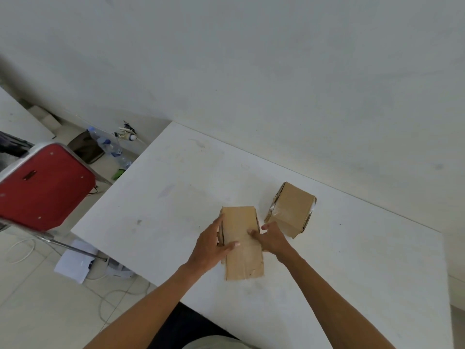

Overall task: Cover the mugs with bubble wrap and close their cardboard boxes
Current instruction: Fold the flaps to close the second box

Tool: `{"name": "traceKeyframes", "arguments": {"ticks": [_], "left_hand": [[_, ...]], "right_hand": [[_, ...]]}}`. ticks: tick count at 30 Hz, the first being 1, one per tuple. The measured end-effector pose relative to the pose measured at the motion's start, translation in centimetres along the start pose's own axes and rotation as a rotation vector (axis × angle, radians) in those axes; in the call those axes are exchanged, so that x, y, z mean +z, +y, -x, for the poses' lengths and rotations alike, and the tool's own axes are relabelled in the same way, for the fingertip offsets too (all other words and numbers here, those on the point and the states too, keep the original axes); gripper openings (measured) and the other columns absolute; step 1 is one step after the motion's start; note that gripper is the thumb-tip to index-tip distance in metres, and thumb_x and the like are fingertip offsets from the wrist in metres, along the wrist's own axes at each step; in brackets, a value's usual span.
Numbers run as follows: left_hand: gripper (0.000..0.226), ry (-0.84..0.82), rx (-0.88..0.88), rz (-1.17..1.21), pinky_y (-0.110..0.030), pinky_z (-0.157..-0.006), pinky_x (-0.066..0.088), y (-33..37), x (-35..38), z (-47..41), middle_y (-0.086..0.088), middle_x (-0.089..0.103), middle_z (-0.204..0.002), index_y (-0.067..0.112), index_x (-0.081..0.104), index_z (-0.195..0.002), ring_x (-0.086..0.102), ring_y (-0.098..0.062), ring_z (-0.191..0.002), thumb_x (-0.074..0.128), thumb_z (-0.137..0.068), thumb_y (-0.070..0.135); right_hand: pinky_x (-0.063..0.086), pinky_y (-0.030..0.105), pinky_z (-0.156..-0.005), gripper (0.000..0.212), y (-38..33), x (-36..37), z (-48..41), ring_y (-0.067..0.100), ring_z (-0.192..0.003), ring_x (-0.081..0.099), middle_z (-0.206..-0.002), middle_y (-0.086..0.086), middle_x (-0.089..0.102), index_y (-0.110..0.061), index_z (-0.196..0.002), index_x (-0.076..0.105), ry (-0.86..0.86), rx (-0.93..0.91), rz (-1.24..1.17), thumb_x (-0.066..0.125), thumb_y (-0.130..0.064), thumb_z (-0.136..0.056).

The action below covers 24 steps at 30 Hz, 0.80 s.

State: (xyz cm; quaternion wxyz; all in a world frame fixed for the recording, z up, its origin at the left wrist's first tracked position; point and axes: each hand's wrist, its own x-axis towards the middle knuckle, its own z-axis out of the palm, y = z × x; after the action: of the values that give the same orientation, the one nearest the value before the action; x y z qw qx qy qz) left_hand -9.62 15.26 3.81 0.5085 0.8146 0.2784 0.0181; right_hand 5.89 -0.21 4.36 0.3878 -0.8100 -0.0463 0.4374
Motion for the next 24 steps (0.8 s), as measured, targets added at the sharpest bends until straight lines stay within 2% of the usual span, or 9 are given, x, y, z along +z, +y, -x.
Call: {"name": "traceKeyframes", "arguments": {"ticks": [3,5,8,11,13,16,18,21,24], "left_hand": [[0.102,0.136,-0.073,0.118,-0.034,-0.090,0.059,1.6,-0.3,-0.8,-0.002,0.048,-0.149,0.024,0.031,-0.154,0.062,-0.021,-0.114,0.087,-0.073,0.050],[0.098,0.212,-0.100,0.159,-0.031,-0.085,0.059,2.2,-0.8,-1.7,-0.005,0.053,-0.145,0.021,0.038,-0.150,0.065,-0.018,-0.105,0.089,-0.070,0.046],[0.081,0.259,-0.117,0.198,-0.020,-0.076,0.057,2.6,-1.5,-3.4,-0.003,0.064,-0.130,0.019,0.051,-0.138,0.069,-0.017,-0.099,0.091,-0.070,0.041],[0.065,0.284,-0.120,0.198,-0.009,-0.065,0.053,2.9,-1.8,-5.0,0.000,0.069,-0.117,0.019,0.061,-0.127,0.070,-0.016,-0.096,0.088,-0.073,0.044],[0.065,0.242,-0.114,0.195,-0.011,-0.067,0.055,3.1,-2.1,-5.8,0.004,0.067,-0.116,0.021,0.059,-0.128,0.070,-0.016,-0.099,0.086,-0.074,0.046],[0.082,0.027,-0.102,0.171,-0.027,-0.077,0.061,2.5,-2.5,-6.3,0.005,0.058,-0.123,0.029,0.045,-0.141,0.063,-0.018,-0.109,0.087,-0.073,0.046],[0.087,0.001,-0.134,0.147,-0.030,-0.074,0.062,2.2,-2.6,-6.5,0.002,0.058,-0.121,0.035,0.041,-0.142,0.063,-0.020,-0.106,0.089,-0.071,0.048],[0.089,0.071,-0.152,0.045,-0.034,-0.077,0.060,2.7,-2.2,-7.0,-0.002,0.060,-0.119,0.031,0.040,-0.143,0.063,-0.024,-0.101,0.086,-0.070,0.055],[0.090,0.108,-0.220,-0.006,-0.037,-0.085,0.054,3.1,-1.7,-7.9,-0.009,0.061,-0.125,0.024,0.039,-0.146,0.062,-0.031,-0.110,0.083,-0.074,0.055]], "right_hand": [[0.043,0.036,-0.064,0.043,-1.9,-0.3,-0.8,0.014,-0.065,0.050,-0.073,-0.005,0.046,-0.022,-0.074,0.045,0.110,-0.067,0.065,0.068,-0.056,-0.082],[0.042,0.036,-0.059,0.048,-3.0,-0.2,-0.9,0.014,-0.048,0.045,-0.055,-0.004,0.047,-0.020,-0.060,0.043,0.117,-0.118,0.019,0.062,-0.055,-0.088],[0.055,0.035,-0.070,0.044,-3.4,-0.1,-0.7,0.015,-0.069,0.065,-0.083,0.004,0.069,-0.016,-0.090,0.056,0.088,-0.119,-0.108,0.067,-0.059,-0.085],[0.059,0.041,-0.085,0.051,-2.6,0.0,-0.9,0.017,-0.096,0.067,-0.107,0.004,0.069,-0.024,-0.103,0.058,0.095,-0.176,-0.120,0.076,-0.062,-0.074],[0.059,0.041,-0.082,0.054,-2.4,0.1,-0.8,0.016,-0.094,0.066,-0.104,-0.001,0.067,-0.023,-0.100,0.059,0.164,-0.173,-0.127,0.078,-0.063,-0.070],[0.050,0.033,-0.066,0.059,-2.5,0.5,0.0,0.014,-0.066,0.058,-0.072,-0.003,0.060,-0.016,-0.071,0.053,0.254,-0.116,-0.100,0.070,-0.072,-0.072],[0.048,0.034,-0.062,0.069,-2.1,1.2,0.8,0.015,-0.058,0.059,-0.062,0.001,0.061,-0.013,-0.062,0.052,0.247,-0.087,-0.119,0.063,-0.081,-0.070],[0.052,0.031,-0.063,0.067,-1.4,2.2,1.6,0.014,-0.062,0.070,-0.072,0.002,0.076,-0.006,-0.077,0.069,0.151,0.026,-0.178,0.070,-0.073,-0.071],[0.051,0.027,-0.061,0.056,-1.3,2.9,2.2,0.020,-0.073,0.075,-0.081,0.008,0.078,-0.006,-0.087,0.073,0.071,0.127,-0.312,0.081,-0.059,-0.070]]}}
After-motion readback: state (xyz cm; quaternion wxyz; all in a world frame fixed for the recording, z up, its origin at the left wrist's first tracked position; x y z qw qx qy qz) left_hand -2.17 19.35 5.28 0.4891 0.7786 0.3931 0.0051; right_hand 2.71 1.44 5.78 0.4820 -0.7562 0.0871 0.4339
